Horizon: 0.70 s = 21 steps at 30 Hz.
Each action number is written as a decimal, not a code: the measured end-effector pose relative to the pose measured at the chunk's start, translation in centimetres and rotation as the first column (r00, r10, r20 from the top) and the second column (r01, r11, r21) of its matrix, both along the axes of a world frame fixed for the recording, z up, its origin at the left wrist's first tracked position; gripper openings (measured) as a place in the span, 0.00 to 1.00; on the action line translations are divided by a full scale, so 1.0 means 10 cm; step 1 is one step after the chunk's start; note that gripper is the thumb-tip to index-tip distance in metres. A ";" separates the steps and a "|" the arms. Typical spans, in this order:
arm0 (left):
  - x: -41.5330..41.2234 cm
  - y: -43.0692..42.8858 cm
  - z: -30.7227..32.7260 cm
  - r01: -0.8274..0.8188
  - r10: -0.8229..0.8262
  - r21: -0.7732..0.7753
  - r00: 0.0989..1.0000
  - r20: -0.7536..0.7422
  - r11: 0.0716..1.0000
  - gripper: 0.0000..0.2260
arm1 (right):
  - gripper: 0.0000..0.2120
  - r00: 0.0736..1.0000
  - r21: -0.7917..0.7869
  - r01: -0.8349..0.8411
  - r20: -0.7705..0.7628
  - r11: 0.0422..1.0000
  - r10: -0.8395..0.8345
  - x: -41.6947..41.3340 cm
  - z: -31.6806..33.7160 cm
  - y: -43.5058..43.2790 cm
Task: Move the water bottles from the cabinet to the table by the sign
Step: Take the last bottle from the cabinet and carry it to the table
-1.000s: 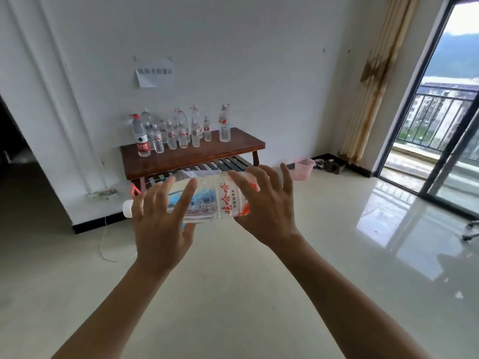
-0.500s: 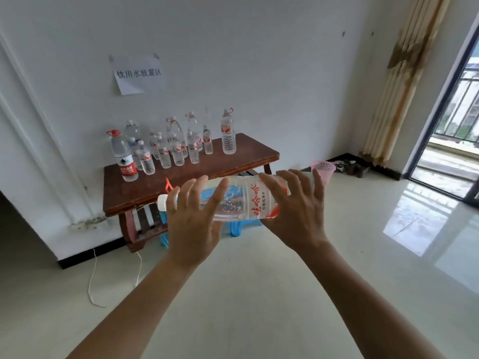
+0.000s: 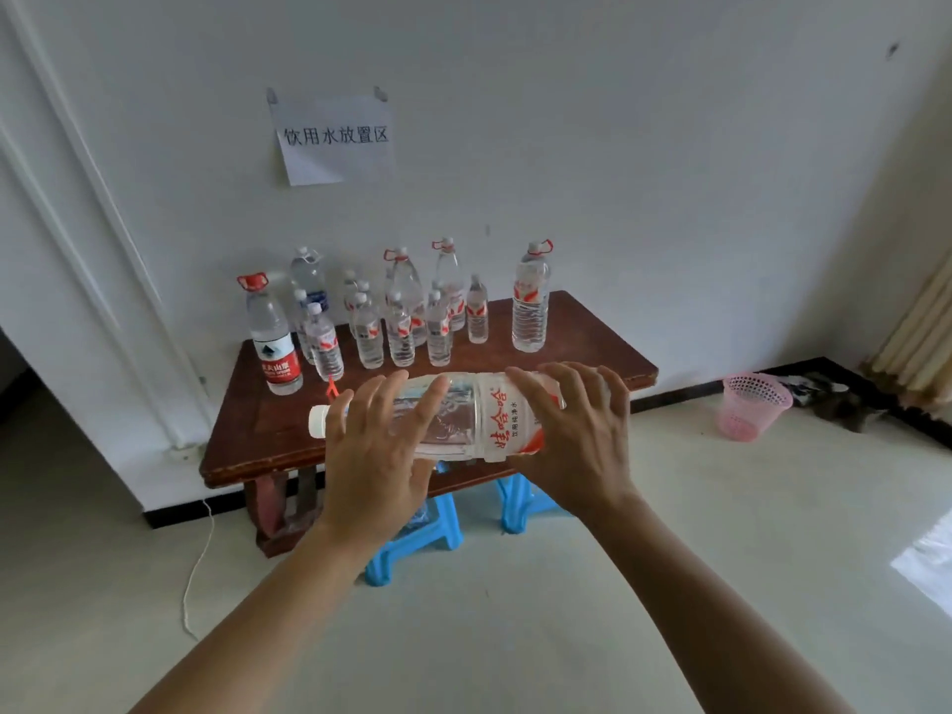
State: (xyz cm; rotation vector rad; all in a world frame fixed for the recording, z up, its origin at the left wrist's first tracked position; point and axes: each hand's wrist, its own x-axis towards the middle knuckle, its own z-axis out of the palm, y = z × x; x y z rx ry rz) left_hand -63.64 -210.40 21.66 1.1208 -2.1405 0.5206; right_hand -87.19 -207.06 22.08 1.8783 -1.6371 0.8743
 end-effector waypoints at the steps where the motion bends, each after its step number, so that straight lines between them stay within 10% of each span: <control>1: 0.00 -0.22 -0.04 -0.012 0.012 0.000 1.000 -0.028 1.000 0.47 | 0.43 1.000 0.009 -0.001 0.004 1.000 0.001 0.01 -0.01 -0.24; 14: -0.24 -3.33 -0.32 0.063 -0.054 0.150 0.996 -0.067 0.987 0.46 | 0.42 0.992 0.068 0.122 0.006 0.990 -0.123 -0.32 -0.29 -2.90; 21: -0.88 -4.28 -0.58 0.446 0.021 0.562 0.771 -0.637 0.696 0.67 | 0.41 0.983 0.069 0.182 -0.007 0.981 -0.182 -1.11 -0.49 -3.68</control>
